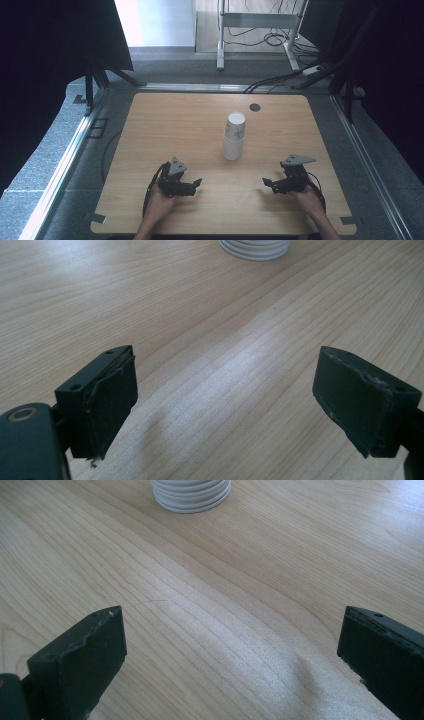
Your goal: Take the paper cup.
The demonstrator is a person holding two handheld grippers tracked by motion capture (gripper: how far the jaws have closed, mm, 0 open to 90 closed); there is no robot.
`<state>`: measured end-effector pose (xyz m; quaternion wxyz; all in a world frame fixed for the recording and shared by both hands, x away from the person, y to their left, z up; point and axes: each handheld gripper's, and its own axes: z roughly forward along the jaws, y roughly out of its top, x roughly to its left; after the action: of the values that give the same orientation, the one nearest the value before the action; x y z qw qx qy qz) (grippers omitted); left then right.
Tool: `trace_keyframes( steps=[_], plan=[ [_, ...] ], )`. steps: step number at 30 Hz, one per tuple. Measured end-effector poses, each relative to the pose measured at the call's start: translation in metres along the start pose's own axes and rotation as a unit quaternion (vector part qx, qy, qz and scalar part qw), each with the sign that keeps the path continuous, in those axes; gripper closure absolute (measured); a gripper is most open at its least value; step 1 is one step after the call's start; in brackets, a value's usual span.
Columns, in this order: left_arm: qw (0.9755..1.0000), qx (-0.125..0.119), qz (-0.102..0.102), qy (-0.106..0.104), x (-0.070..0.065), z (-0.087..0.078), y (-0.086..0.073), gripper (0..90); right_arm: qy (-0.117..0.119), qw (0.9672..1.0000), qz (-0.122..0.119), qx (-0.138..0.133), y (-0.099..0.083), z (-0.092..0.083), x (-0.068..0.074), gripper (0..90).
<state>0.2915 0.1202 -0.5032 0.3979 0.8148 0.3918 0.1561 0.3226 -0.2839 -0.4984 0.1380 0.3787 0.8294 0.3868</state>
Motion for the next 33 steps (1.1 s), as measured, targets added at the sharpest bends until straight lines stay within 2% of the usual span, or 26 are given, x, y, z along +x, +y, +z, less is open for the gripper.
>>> trace_keyframes(
  steps=[6,15,24,33],
  plan=[
    [0.9999,0.005,0.014,0.003,-0.001,0.002,0.003,10.9,0.002,1.0,-0.005,0.003,0.004,-0.001,0.002,0.0],
    [0.9999,-0.005,0.015,-0.007,0.0,0.001,0.012,10.9,0.015,0.9997,-0.017,-0.001,0.012,-0.004,0.005,0.0],
    [0.9996,-0.004,0.024,-0.012,0.0,0.004,0.02,11.0,0.031,0.9994,-0.017,-0.003,0.02,-0.006,0.007,0.0],
    [0.9997,-0.008,0.015,-0.019,-0.001,0.004,0.027,11.0,0.036,0.9992,-0.017,-0.005,0.029,-0.008,0.01,1.4]
  ],
)
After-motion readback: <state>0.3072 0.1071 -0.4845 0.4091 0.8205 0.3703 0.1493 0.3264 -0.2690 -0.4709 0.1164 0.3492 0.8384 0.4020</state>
